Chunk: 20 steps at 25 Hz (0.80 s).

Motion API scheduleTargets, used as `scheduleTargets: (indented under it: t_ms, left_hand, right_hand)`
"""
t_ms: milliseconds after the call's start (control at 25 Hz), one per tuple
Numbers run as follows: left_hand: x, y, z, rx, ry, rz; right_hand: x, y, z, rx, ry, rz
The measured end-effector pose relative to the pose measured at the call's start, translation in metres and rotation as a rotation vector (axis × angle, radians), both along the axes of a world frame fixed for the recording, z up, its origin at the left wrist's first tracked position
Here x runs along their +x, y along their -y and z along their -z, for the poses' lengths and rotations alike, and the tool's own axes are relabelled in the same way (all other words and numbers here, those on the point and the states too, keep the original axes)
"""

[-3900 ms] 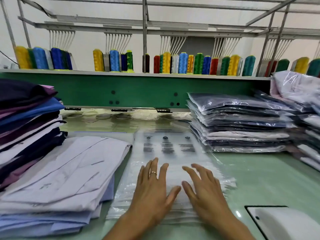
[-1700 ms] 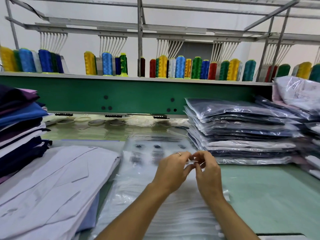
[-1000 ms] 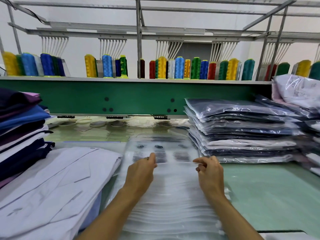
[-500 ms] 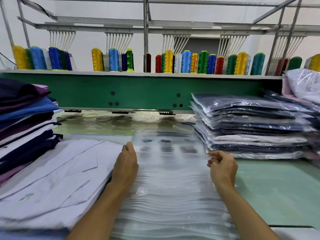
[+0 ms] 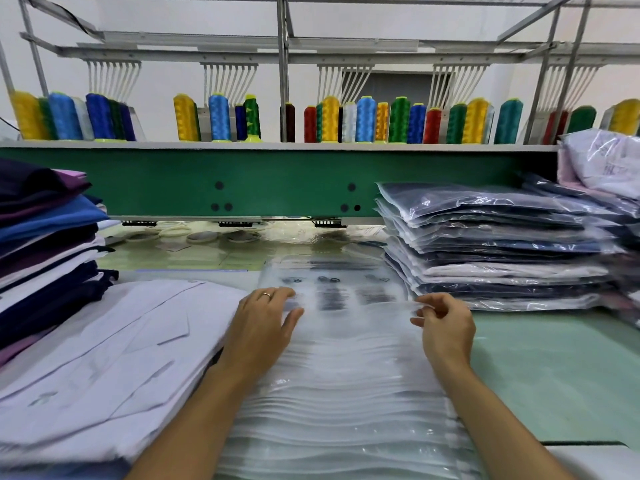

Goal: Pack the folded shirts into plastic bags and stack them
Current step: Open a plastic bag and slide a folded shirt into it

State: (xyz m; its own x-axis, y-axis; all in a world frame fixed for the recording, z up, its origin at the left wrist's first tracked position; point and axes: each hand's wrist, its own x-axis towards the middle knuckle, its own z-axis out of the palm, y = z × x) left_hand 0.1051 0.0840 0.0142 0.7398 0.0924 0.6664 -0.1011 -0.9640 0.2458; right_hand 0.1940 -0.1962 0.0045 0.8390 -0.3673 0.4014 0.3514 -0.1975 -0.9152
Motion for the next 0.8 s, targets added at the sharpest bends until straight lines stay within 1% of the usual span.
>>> scheduleTargets:
  t_ms: [280, 440, 680, 800]
  left_hand:
    - [0.001, 0.004, 0.005, -0.070, -0.105, 0.106]
    - [-0.001, 0.006, 0.004, -0.021, -0.212, 0.098]
    - [-0.002, 0.007, 0.003, -0.060, -0.274, 0.130]
    - [-0.002, 0.009, 0.002, -0.037, -0.243, 0.121]
  right_hand:
    - [-0.012, -0.007, -0.004, -0.083, 0.054, -0.060]
    - [-0.014, -0.009, -0.004, -0.160, 0.036, -0.078]
    - [-0.025, -0.017, -0.006, -0.465, 0.001, -0.091]
    - [-0.029, -0.020, -0.005, -0.644, 0.072, -0.022]
